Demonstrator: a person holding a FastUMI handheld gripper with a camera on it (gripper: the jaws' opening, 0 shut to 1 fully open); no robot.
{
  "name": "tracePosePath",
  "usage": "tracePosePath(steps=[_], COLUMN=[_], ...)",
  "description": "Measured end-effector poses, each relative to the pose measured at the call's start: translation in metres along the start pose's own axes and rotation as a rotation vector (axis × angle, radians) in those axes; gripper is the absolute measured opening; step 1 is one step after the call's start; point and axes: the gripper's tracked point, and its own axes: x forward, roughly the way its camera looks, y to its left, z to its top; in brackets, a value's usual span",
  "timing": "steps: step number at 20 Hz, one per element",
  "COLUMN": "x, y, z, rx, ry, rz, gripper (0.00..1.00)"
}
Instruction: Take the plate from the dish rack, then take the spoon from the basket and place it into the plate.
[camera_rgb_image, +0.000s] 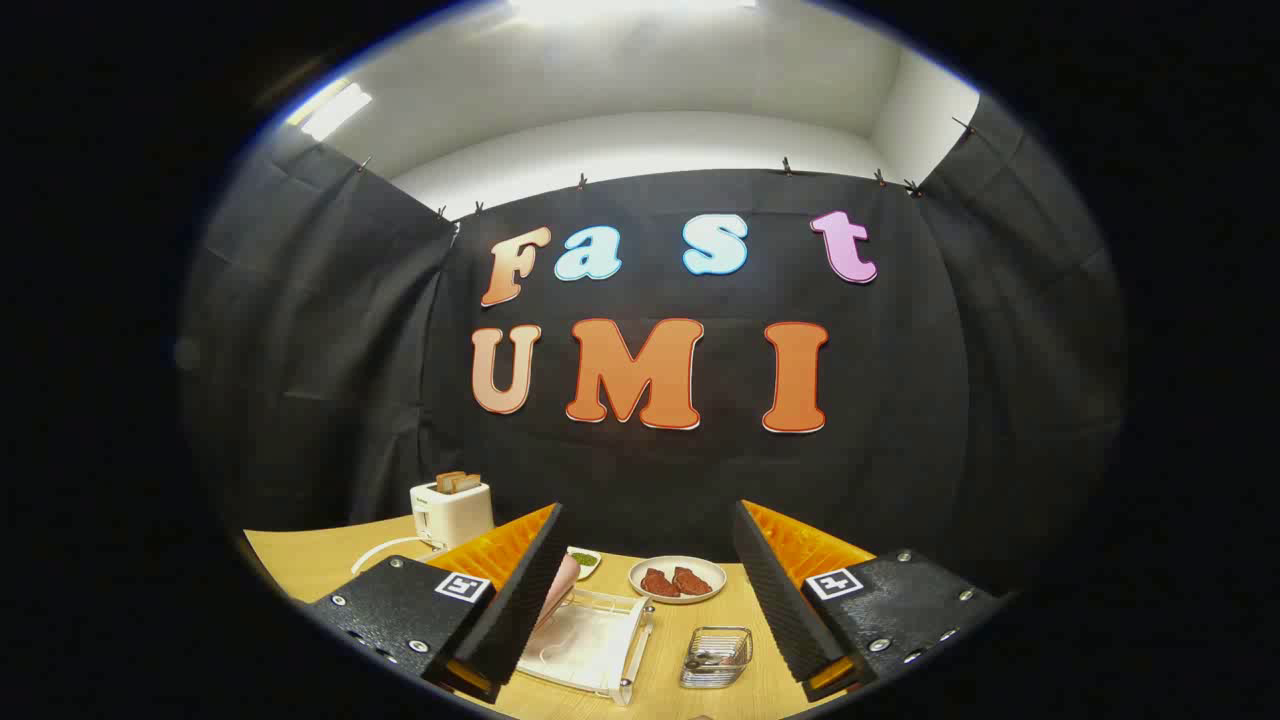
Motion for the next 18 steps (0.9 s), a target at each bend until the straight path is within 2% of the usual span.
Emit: tracePosePath(steps=[9, 15, 18], x=[0.004, 0.011, 0.017], y=[-0.014, -0.009, 0.005], z=[0.0, 0.001, -0.009], rx=[0.007, 0.063, 0.129], ry=[0.0, 0.039, 0.116], rz=[-0.034, -0.002, 0.04], gripper=[0.99, 0.99, 0.99])
